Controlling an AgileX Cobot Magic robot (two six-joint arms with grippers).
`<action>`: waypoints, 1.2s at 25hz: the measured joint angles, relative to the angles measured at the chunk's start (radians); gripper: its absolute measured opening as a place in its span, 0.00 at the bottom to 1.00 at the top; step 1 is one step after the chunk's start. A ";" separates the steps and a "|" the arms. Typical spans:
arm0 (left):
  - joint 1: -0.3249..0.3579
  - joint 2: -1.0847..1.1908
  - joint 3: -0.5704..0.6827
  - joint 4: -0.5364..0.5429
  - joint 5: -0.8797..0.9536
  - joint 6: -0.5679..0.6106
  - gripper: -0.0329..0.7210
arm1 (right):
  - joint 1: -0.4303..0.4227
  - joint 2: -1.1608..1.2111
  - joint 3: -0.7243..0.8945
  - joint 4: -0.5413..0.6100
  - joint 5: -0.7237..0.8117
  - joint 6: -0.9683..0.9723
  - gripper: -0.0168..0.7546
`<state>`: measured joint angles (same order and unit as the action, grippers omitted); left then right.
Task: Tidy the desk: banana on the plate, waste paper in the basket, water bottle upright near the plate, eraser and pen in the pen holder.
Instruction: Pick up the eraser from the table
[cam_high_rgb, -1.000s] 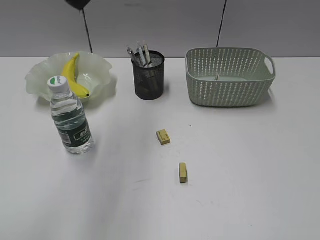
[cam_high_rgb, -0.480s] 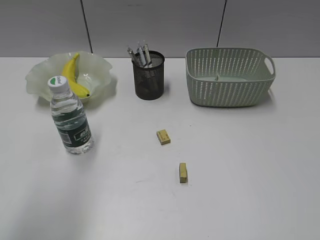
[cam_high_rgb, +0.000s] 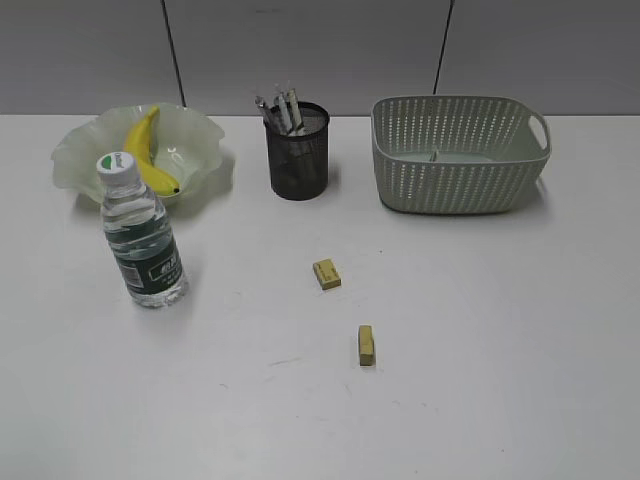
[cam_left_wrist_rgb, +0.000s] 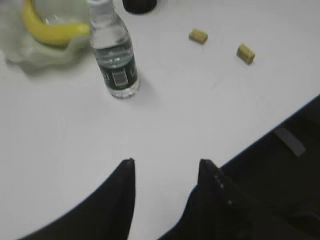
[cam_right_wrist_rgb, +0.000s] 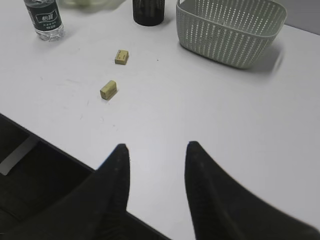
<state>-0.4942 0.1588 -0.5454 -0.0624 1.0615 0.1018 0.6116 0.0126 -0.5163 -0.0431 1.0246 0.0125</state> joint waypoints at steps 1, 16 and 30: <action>0.000 -0.051 0.001 0.004 -0.001 -0.005 0.46 | 0.000 0.020 -0.006 -0.001 -0.012 0.000 0.42; 0.000 -0.164 0.006 0.016 0.000 -0.018 0.46 | 0.000 1.054 -0.399 0.101 -0.198 -0.116 0.46; 0.000 -0.164 0.006 0.016 0.000 -0.018 0.46 | 0.076 1.803 -0.962 0.146 0.028 0.003 0.57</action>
<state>-0.4942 -0.0052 -0.5393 -0.0464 1.0615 0.0834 0.6880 1.8154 -1.4783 0.1025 1.0525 0.0160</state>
